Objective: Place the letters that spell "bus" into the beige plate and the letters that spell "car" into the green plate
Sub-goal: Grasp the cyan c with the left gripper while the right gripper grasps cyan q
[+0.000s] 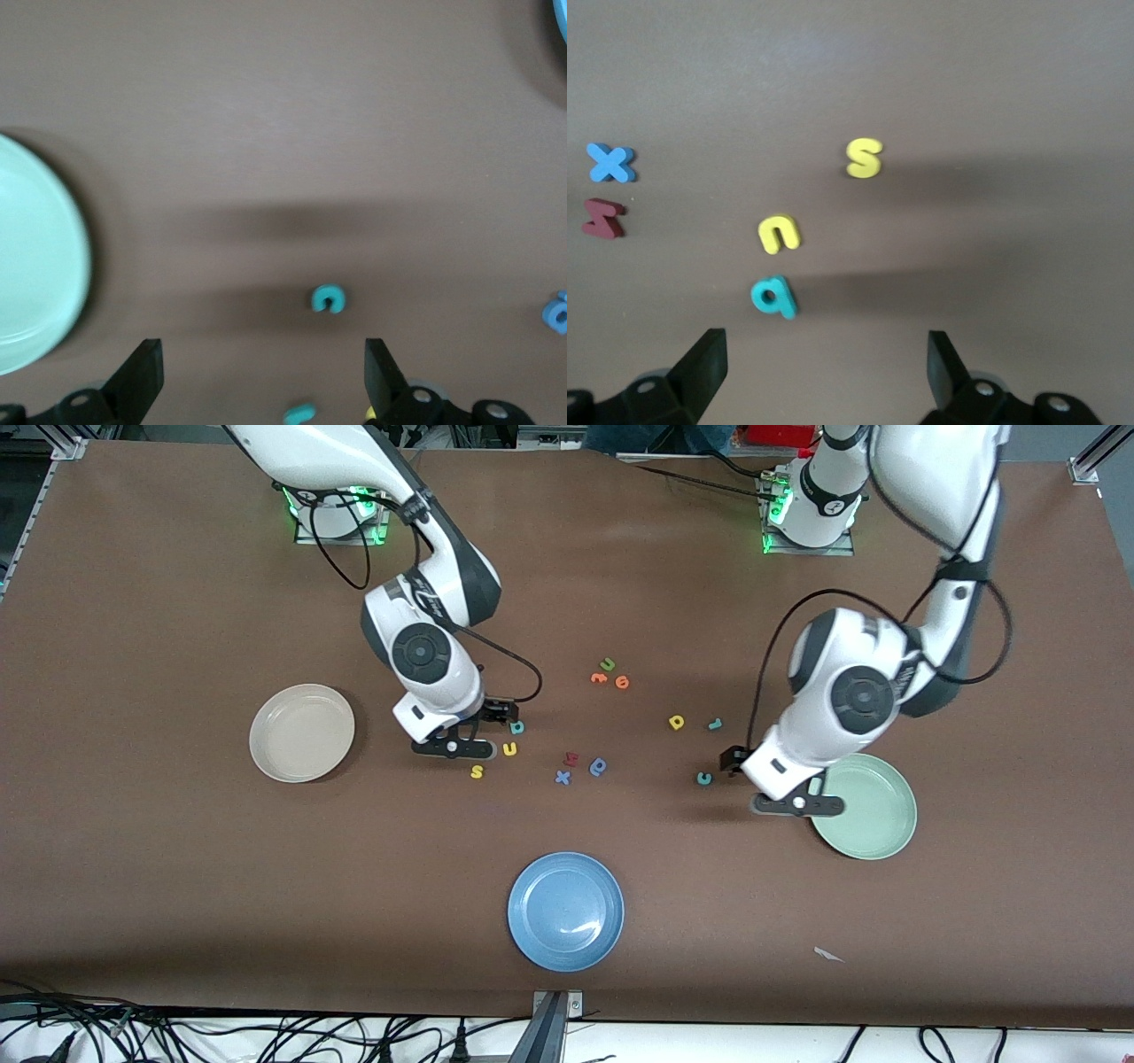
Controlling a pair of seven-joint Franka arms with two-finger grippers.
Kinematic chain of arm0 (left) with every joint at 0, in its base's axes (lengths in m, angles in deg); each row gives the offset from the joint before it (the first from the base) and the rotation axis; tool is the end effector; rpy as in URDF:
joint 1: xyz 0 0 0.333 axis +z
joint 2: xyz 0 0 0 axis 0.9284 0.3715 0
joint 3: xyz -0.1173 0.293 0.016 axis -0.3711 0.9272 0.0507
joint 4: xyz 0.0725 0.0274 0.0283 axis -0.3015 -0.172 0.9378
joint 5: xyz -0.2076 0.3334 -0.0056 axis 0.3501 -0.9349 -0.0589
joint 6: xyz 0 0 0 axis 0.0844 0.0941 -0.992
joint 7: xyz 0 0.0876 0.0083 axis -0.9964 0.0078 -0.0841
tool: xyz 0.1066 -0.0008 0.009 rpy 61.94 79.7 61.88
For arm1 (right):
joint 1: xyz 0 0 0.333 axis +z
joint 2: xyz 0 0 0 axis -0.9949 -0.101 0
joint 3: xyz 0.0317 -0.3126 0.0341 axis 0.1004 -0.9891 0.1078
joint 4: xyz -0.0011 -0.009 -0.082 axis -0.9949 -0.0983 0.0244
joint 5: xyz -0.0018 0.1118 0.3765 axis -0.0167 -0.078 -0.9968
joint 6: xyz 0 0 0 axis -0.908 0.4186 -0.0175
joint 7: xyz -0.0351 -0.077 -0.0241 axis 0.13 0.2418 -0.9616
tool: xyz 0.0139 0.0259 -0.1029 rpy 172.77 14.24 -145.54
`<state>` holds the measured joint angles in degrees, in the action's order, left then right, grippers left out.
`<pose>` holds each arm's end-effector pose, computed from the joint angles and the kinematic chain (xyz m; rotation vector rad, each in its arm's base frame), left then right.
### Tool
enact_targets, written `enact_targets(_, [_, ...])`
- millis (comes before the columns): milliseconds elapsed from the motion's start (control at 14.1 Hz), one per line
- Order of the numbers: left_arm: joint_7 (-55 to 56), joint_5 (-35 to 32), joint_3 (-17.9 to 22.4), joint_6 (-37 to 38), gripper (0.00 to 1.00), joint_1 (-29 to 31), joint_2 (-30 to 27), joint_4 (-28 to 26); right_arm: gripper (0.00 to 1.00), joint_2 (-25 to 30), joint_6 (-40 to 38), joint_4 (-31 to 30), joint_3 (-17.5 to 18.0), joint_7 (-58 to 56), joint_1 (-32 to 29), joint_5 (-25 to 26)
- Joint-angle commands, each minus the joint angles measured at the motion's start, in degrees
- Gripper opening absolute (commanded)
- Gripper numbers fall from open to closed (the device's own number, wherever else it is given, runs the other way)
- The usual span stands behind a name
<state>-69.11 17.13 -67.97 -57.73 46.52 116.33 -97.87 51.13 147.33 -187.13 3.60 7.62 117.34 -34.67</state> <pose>0.6234 -0.2282 0.2853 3.1177 -0.0167 -0.0487 0.5391 0.3822 0.2474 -3.1197 0.1435 0.1746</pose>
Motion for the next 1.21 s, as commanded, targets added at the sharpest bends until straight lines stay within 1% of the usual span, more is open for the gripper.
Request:
enact_targets(0, [2.55,0.96,-1.04,-11.81,1.0,-0.57,0.81,-6.73,1.0,-3.17,3.54,1.23,-0.53,3.92,2.28,0.05])
enact_targets(71, [3.52,0.87,-1.04,-15.61,1.0,-1.53,1.34,-8.42,1.0,-3.96,5.29,1.23,-0.61,4.71,2.8,0.05])
enact_targets(142, [4.49,0.87,-1.04,-18.34,1.0,-2.06,2.91,-8.96,0.99,-4.84,6.87,1.23,-0.62,5.42,3.16,0.13])
enact_targets(284, [5.55,0.43,-1.04,-20.74,0.98,-2.76,4.94,-8.96,0.99,-5.99,7.86,1.23,-0.79,5.42,3.6,0.4])
enact_targets(355, [5.64,0.34,-1.04,-20.83,0.97,-2.85,5.38,-8.96,0.93,-6.34,7.94,1.23,-0.7,5.42,3.6,1.36])
enact_targets(426, [5.64,0.34,-1.04,-21.27,0.95,-3.03,6.0,-8.96,0.91,-6.78,8.12,1.23,-0.7,5.51,3.77,2.32])
enact_targets(497, [5.73,0.34,-1.04,-21.62,0.92,-3.29,6.26,-9.22,0.85,-7.56,8.64,1.23,-0.79,5.42,4.38,2.77])
enact_targets(568, [5.73,0.25,-0.95,-21.62,0.89,-3.55,6.27,-9.83,0.81,-8.01,9.17,1.23,-0.79,5.42,4.56,2.77])
enact_targets(710, [5.73,0.25,-1.04,-21.62,0.82,-3.82,6.09,-10.89,0.69,-8.45,9.7,1.23,-0.79,5.42,4.65,2.77])
enact_targets(852, [5.73,0.16,-1.04,-21.45,0.74,-4.08,6.18,-11.07,0.38,-8.54,9.79,1.23,-0.7,5.42,4.74,2.68])
enact_targets(923, [5.73,0.25,-1.04,-21.45,0.71,-4.08,6.18,-11.07,0.26,-8.54,9.79,1.32,-0.79,5.42,4.74,2.77])
enact_targets(994, [5.73,0.25,-1.04,-21.45,0.65,-4.17,6.18,-10.98,0.13,-8.45,9.79,1.32,-0.7,5.34,4.74,2.77])
enact_targets(1065, [5.64,0.25,-0.95,-21.45,0.61,-4.17,6.26,-10.9,0.04,-8.36,9.7,1.32,-0.7,5.34,4.66,2.77])
enact_targets(1136, [5.64,0.16,-0.95,-21.45,0.58,-4.17,6.27,-10.81,0.02,-8.19,9.62,1.32,-0.79,5.07,4.65,2.68])
